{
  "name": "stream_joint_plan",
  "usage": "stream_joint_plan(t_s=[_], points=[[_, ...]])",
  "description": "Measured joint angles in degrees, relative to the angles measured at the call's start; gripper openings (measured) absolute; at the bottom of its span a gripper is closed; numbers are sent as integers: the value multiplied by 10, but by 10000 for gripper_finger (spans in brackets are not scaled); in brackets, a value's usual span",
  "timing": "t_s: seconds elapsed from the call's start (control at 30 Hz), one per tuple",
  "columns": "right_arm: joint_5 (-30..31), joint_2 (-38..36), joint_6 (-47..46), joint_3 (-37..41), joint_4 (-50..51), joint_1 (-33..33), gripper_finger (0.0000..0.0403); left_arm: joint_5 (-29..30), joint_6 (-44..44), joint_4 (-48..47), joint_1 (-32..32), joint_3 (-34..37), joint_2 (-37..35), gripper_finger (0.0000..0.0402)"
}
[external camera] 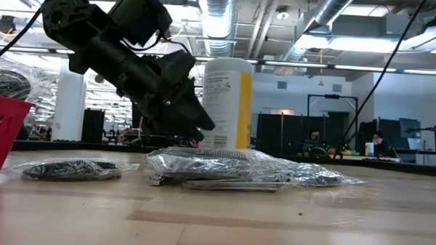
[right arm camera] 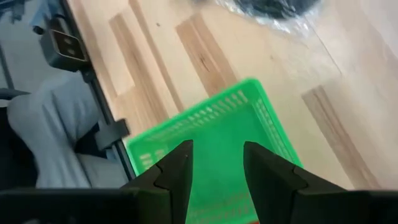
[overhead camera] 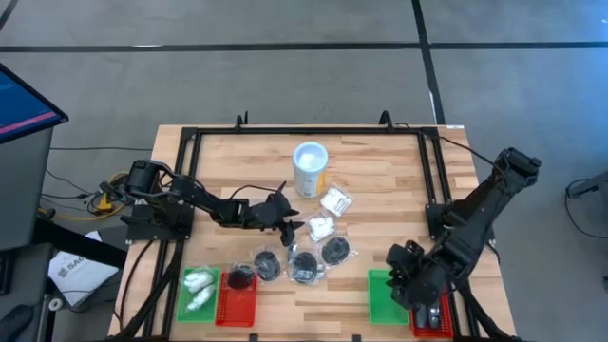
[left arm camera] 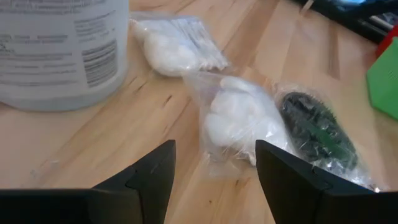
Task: Pick & Place Travel size toiletries
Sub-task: Put the cotton pack into the left green bin
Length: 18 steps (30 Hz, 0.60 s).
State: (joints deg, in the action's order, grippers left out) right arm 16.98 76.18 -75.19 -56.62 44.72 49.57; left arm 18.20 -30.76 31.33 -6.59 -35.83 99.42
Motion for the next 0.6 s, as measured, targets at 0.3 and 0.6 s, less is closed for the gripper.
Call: stream_joint_plan(t_s=[0.3, 0.6], points=[[0, 0, 99, 0, -73, -46, 135, 0, -14, -7, 0, 0, 9, 204], [-2, 0, 158, 0, -118, -64, 135, -30, -26, 9, 11, -33, 84, 180]])
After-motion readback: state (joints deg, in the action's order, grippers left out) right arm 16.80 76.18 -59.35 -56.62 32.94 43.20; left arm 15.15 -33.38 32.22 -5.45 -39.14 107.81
